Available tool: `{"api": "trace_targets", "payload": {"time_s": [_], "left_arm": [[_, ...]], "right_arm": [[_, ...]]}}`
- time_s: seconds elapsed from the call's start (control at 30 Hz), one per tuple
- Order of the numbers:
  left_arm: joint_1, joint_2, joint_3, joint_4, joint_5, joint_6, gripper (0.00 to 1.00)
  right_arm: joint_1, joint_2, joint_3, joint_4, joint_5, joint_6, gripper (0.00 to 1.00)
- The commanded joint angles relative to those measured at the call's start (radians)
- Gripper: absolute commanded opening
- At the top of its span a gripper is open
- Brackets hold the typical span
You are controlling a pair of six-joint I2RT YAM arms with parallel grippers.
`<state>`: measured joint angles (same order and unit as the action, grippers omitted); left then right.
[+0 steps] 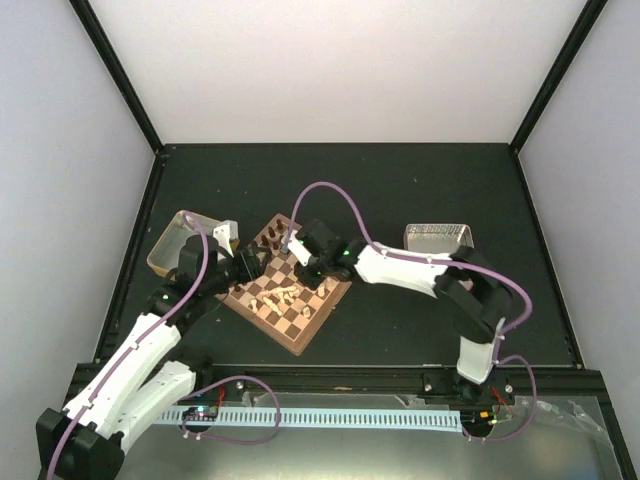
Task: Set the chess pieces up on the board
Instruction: Pick up the chess piece from the chessboard, then place the chess piece on the chessboard.
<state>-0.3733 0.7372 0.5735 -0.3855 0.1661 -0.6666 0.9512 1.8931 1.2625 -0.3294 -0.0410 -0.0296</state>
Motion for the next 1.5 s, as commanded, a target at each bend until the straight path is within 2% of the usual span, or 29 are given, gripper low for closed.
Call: {"api": "trace_targets", "payload": {"time_s": [0.0, 0.17, 0.3, 0.33, 0.5, 0.6, 0.73, 0.8, 0.93, 1.0, 1.13, 1.3, 1.47], "left_arm": [[0.028, 0.029, 0.002, 0.132, 0.275, -0.057, 0.61], [0.043, 0.089, 0.040, 0.158, 0.465, -0.066, 0.64], [0.047, 0.135, 0.065, 0.164, 0.559, -0.067, 0.61], [0.049, 0.147, 0.070, 0.168, 0.579, -0.070, 0.57], [0.053, 0.175, 0.071, 0.195, 0.612, -0.093, 0.24], [0.054, 0.170, 0.068, 0.189, 0.607, -0.087, 0.11], [0.054, 0.159, 0.058, 0.183, 0.608, -0.086, 0.02], [0.054, 0.153, 0.052, 0.181, 0.598, -0.079, 0.02], [0.049, 0.155, 0.052, 0.149, 0.517, -0.031, 0.02], [0.038, 0.162, 0.059, 0.120, 0.446, 0.005, 0.02], [-0.027, 0.198, 0.080, 0.076, 0.283, 0.060, 0.02], [-0.183, 0.289, 0.117, 0.061, 0.095, 0.101, 0.02], [-0.300, 0.412, 0.164, 0.048, -0.061, 0.139, 0.02]], "right_arm": [[-0.005, -0.181, -0.096, 0.212, -0.097, 0.027, 0.03], [-0.005, -0.321, -0.217, 0.331, -0.255, 0.029, 0.04], [-0.005, -0.383, -0.261, 0.380, -0.299, 0.041, 0.04], [-0.005, -0.390, -0.262, 0.383, -0.305, 0.042, 0.04], [-0.006, -0.409, -0.269, 0.389, -0.309, 0.043, 0.04], [-0.005, -0.414, -0.274, 0.390, -0.301, 0.050, 0.04], [-0.005, -0.417, -0.278, 0.397, -0.288, 0.077, 0.06], [-0.005, -0.416, -0.270, 0.387, -0.263, 0.105, 0.15], [-0.008, -0.432, -0.276, 0.320, -0.200, 0.162, 0.41], [-0.014, -0.478, -0.319, 0.317, -0.160, 0.204, 0.47], [-0.026, -0.574, -0.416, 0.294, -0.006, 0.315, 0.51], [-0.035, -0.651, -0.461, 0.191, 0.257, 0.454, 0.52], [-0.050, -0.698, -0.480, 0.118, 0.390, 0.572, 0.52]]}}
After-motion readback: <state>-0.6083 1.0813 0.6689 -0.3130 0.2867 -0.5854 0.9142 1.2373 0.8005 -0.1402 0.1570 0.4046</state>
